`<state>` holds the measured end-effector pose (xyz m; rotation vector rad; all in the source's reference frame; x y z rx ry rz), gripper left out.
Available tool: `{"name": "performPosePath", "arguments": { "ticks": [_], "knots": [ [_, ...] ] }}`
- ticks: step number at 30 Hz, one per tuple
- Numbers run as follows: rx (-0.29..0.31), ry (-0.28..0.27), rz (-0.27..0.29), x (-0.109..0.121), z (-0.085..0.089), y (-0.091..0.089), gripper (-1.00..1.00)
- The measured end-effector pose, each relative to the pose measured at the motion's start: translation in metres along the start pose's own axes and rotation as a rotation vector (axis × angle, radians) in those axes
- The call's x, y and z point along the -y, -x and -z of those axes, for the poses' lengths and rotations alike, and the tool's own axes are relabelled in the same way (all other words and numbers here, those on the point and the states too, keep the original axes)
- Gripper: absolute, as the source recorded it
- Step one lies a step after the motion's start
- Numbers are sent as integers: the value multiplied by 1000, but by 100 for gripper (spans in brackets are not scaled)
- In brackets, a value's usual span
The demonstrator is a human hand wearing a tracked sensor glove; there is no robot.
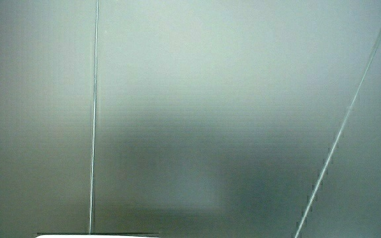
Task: Place green brick
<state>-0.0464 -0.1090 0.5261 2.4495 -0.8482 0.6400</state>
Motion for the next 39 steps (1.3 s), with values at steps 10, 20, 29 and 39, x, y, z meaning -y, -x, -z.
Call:
{"name": "performPosePath", "arguments": {
  "ticks": [10,20,29,39],
  "knots": [
    [-34,81,74,-13,18,-10,0],
    [-28,131,124,-12,42,-23,0],
    [-106,170,156,-7,50,-37,0],
    [-114,146,159,0,51,-40,-10]
  ]
}}
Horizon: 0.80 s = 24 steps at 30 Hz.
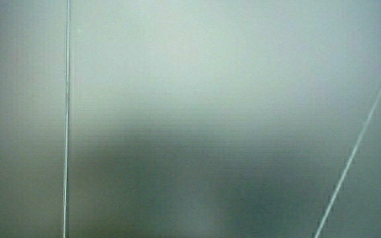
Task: Place green brick
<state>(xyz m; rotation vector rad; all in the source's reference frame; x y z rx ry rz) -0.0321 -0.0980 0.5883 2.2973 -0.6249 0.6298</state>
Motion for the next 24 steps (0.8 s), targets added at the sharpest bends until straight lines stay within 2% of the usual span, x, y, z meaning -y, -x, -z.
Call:
{"name": "performPosePath", "arguments": {
  "ticks": [2,3,4,6,7,10,14,16,19,24],
  "knots": [
    [3,15,9,-3,4,-6,-19],
    [-15,8,0,1,0,-5,-24],
    [-2,15,7,2,-1,-5,-29],
    [-11,51,15,1,0,-8,-38],
    [4,59,32,-2,2,-10,-43],
    [16,65,30,-1,0,-9,-57],
    [39,23,19,3,-2,-7,-76],
    [55,-22,23,5,-3,-5,-86],
    [65,-33,12,7,-6,-1,-100],
    [61,-40,0,10,-5,-1,-100]
  ]
}}
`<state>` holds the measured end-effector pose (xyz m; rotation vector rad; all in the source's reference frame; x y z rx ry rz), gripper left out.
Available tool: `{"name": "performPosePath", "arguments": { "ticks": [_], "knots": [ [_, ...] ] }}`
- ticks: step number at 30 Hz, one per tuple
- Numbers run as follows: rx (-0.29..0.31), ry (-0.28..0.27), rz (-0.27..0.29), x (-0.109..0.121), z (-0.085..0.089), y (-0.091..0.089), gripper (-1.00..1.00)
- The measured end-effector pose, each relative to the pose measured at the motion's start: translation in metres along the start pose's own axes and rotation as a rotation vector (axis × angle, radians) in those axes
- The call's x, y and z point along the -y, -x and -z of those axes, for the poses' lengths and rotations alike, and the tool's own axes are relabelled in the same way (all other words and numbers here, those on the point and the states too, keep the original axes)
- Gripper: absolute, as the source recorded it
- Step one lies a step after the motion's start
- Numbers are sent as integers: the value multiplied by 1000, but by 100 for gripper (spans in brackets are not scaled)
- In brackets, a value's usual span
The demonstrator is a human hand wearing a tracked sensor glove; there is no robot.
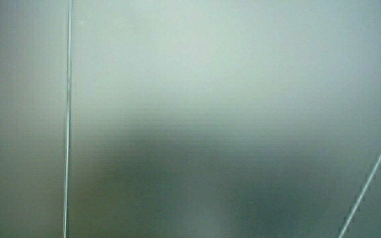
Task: Place green brick
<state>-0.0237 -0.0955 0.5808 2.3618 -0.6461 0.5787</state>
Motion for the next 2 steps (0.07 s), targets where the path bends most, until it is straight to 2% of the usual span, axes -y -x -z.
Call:
{"name": "performPosePath", "arguments": {
  "ticks": [2],
  "knots": [
    [-6,5,-2,-1,3,-5,-100]
  ]
}}
